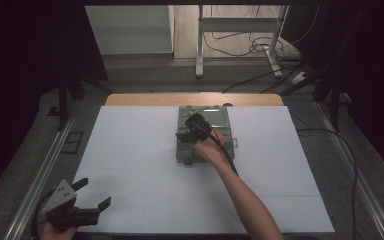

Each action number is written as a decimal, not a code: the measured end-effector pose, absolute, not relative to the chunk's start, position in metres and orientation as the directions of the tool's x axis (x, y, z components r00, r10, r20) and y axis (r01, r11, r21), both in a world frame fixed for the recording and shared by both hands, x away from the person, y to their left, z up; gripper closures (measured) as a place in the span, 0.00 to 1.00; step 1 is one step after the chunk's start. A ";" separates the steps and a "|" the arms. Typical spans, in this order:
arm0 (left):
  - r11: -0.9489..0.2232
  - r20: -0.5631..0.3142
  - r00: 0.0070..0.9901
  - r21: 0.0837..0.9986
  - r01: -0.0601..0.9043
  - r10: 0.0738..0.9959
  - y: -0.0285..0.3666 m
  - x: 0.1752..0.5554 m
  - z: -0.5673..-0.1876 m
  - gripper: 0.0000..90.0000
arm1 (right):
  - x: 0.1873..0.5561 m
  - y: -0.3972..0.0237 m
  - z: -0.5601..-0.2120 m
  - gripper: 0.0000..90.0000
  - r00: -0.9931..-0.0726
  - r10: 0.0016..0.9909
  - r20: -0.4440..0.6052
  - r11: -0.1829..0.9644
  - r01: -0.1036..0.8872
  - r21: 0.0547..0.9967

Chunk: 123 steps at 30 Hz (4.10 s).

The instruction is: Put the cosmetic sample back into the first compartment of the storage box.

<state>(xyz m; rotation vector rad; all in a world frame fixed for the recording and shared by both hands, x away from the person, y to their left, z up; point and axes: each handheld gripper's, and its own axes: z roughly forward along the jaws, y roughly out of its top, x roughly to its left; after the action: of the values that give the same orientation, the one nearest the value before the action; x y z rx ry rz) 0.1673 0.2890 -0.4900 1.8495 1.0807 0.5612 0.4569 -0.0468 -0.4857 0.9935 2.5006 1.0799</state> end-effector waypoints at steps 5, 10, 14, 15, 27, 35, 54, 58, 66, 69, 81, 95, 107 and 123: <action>-0.219 -0.053 0.516 0.866 0.450 0.855 0.289 0.167 -0.490 0.01 | 0.462 -0.045 -0.489 0.44 -0.734 0.678 0.037 0.499 0.496 0.710; -0.219 -0.052 0.517 0.866 0.450 0.855 0.289 0.167 -0.490 0.01 | 0.465 -0.042 -0.492 0.43 -0.730 0.683 0.025 0.507 0.499 0.703; -0.222 -0.050 0.518 0.865 0.449 0.854 0.289 0.167 -0.490 0.01 | 0.466 -0.041 -0.492 0.40 -0.729 0.684 0.023 0.502 0.494 0.710; -0.222 -0.050 0.519 0.865 0.449 0.853 0.289 0.167 -0.490 0.01 | 0.466 -0.041 -0.492 0.40 -0.730 0.684 0.019 0.504 0.491 0.711; -0.225 -0.048 0.520 0.865 0.449 0.853 0.289 0.167 -0.490 0.01 | 0.460 -0.047 -0.484 0.37 -0.739 0.669 0.074 0.505 0.526 0.684; -0.223 -0.050 0.519 0.865 0.450 0.853 0.289 0.167 -0.490 0.01 | 0.453 -0.053 -0.479 0.28 -0.766 0.638 0.080 0.528 0.510 0.679; -0.217 -0.053 0.511 0.864 0.454 0.858 0.289 0.168 -0.490 0.01 | 0.428 -0.072 -0.466 0.17 -0.791 0.600 0.122 0.512 0.497 0.700; -0.218 -0.052 0.512 0.864 0.454 0.858 0.289 0.168 -0.490 0.01 | 0.423 -0.075 -0.465 0.13 -0.796 0.591 0.133 0.511 0.497 0.701; -0.218 -0.053 0.513 0.864 0.453 0.857 0.289 0.168 -0.490 0.01 | 0.415 -0.079 -0.462 0.08 -0.804 0.583 0.122 0.518 0.483 0.706; -0.219 -0.052 0.513 0.864 0.453 0.857 0.289 0.168 -0.490 0.01 | 0.411 -0.081 -0.461 0.07 -0.808 0.578 0.117 0.522 0.476 0.708; -0.221 -0.049 0.516 0.865 0.450 0.855 0.289 0.167 -0.490 0.01 | 0.400 -0.089 -0.461 0.02 -0.811 0.574 0.114 0.542 0.481 0.689; -0.219 -0.051 0.516 0.866 0.449 0.855 0.289 0.167 -0.490 0.01 | 0.385 -0.104 -0.463 0.01 -0.804 0.590 0.072 0.545 0.463 0.699; -0.221 -0.050 0.516 0.866 0.449 0.855 0.289 0.167 -0.490 0.01 | 0.367 -0.115 -0.460 0.01 -0.805 0.591 0.047 0.545 0.441 0.713; -0.220 -0.050 0.515 0.866 0.450 0.856 0.289 0.167 -0.490 0.01 | 0.347 -0.132 -0.452 0.01 -0.804 0.593 0.040 0.529 0.427 0.733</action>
<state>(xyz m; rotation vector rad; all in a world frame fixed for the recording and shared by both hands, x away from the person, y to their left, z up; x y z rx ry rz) 0.1670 0.2886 -0.4899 1.8508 1.0817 0.5634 0.3470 -0.1321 -0.4521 0.8651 2.5540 1.1359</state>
